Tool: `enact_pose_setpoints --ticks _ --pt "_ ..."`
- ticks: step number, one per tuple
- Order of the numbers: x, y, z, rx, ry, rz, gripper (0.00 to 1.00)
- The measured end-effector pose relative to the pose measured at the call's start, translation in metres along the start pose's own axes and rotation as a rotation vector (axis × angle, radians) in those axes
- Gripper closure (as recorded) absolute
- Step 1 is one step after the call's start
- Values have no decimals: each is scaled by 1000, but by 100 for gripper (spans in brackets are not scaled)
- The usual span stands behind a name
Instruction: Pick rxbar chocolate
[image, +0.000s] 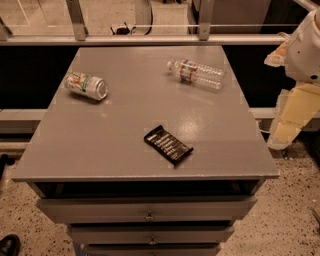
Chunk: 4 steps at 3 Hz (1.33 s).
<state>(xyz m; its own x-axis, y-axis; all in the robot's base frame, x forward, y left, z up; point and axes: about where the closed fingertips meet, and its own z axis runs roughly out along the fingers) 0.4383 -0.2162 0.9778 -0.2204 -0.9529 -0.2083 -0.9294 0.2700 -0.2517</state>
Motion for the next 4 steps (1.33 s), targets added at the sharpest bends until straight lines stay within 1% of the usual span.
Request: enact_pose_setpoints --ticks 1,2,3,4 --pt "0 0 0 0 0 0 0" --pt "-18 -1 4 2 -21 4 0" --pt "-81 -3 35 -50 -85 59 0" --pt "-121 3 61 -100 -107 144 0"
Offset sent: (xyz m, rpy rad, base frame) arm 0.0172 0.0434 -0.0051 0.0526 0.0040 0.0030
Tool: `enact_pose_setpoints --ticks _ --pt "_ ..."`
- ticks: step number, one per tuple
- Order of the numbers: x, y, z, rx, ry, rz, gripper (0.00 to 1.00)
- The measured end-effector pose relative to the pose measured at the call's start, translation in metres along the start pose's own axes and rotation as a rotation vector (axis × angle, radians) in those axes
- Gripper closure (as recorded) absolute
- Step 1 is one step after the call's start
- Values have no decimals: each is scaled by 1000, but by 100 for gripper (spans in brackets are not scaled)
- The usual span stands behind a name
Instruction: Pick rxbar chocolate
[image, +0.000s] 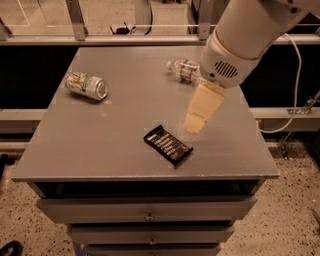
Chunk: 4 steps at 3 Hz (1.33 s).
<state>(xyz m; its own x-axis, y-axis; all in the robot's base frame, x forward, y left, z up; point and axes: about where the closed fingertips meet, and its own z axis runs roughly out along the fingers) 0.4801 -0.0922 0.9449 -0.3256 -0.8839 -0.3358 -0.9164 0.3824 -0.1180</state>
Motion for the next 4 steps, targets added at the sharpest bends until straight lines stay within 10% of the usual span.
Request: enact_pose_setpoints --ticks 4 --pt "-25 68 115 -14 76 165 0"
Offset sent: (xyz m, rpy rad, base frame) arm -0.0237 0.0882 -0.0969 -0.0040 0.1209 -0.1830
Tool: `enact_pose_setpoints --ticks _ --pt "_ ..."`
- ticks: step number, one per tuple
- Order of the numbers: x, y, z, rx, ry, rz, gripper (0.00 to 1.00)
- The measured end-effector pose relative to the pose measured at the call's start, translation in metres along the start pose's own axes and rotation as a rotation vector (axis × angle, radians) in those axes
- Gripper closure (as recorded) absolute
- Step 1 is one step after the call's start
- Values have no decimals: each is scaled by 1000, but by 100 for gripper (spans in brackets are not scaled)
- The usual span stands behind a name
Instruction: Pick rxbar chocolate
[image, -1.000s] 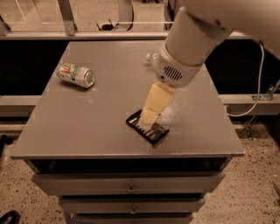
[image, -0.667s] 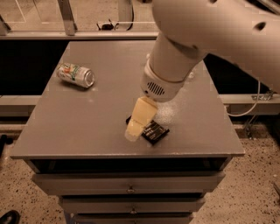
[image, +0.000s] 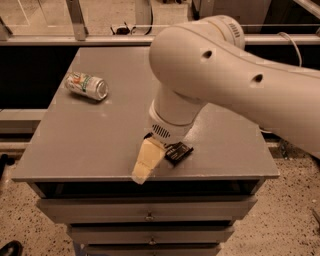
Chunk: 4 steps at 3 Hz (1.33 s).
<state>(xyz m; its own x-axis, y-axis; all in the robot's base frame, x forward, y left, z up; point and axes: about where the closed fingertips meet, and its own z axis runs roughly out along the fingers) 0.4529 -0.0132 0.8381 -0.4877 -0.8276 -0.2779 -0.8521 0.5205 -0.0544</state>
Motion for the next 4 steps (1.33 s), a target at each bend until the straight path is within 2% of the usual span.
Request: enact_pose_setpoints --ticks 1,2,3,4 --pt "9 -7 15 16 12 19 0" --pt "14 -19 22 30 22 37 16" --pt "12 -35 22 46 25 34 39" --pt "10 -35 17 46 25 34 63"
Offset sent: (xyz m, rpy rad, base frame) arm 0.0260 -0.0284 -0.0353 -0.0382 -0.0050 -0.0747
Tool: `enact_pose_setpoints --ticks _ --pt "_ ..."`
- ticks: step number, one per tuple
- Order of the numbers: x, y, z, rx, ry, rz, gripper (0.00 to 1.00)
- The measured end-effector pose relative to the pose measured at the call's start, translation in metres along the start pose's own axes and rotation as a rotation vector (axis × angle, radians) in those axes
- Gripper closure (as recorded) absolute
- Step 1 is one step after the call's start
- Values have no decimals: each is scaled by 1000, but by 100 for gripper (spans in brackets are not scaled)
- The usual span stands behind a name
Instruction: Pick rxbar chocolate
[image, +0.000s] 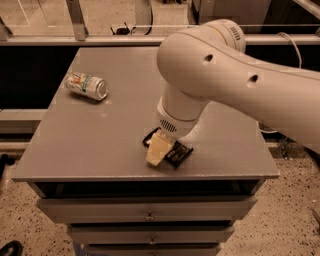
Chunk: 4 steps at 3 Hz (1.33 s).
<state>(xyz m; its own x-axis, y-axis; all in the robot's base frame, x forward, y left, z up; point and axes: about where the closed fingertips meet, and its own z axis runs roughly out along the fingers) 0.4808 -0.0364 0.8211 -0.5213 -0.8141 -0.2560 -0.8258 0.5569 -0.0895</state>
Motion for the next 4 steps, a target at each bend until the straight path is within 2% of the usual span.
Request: enact_pose_setpoints --ticks 1,2,3,4 --pt "-2 -1 -8 0 0 0 86" --pt "-3 -1 -10 0 0 0 100" --pt "-25 -30 -44 8 -172 -16 100" --pt "-45 -57 -85 1 -390 -21 100"
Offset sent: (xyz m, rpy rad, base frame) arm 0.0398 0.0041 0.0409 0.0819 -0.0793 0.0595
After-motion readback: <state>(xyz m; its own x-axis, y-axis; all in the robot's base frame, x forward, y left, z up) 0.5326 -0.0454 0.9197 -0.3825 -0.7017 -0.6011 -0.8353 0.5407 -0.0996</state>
